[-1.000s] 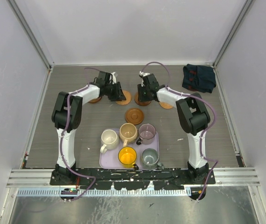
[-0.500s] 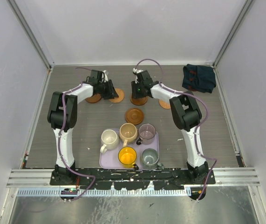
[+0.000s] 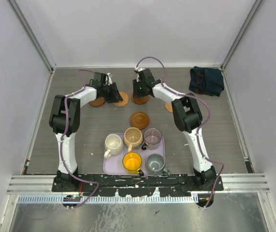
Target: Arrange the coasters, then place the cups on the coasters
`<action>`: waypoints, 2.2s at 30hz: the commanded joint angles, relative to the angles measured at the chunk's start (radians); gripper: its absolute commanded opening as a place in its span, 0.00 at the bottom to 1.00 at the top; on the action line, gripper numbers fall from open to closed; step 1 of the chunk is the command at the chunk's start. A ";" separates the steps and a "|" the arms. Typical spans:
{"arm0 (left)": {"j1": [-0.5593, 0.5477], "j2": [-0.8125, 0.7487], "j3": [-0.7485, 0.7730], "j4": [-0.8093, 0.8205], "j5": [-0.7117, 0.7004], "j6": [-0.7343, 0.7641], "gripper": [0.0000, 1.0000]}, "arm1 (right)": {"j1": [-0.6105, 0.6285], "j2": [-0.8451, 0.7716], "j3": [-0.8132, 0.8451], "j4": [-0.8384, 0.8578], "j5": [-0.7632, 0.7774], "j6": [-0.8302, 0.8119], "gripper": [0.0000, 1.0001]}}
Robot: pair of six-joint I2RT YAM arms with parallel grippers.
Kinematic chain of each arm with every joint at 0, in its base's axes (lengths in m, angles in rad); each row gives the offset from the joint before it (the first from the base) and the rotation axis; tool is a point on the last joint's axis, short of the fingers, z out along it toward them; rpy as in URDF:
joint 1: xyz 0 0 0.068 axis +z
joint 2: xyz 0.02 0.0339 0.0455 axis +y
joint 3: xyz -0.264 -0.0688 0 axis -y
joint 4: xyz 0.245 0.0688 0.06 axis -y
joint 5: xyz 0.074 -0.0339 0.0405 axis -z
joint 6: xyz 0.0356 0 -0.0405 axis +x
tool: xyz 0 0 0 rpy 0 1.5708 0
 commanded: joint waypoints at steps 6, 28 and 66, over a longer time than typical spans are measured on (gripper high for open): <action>0.007 0.000 -0.023 -0.054 -0.008 0.026 0.36 | 0.005 -0.033 0.022 -0.008 0.033 -0.034 0.37; 0.022 0.085 0.140 -0.116 -0.060 0.038 0.38 | 0.004 -0.150 -0.040 -0.003 0.049 -0.058 0.37; 0.008 0.037 -0.045 -0.043 0.040 0.007 0.36 | 0.004 -0.156 -0.287 0.054 0.041 0.000 0.36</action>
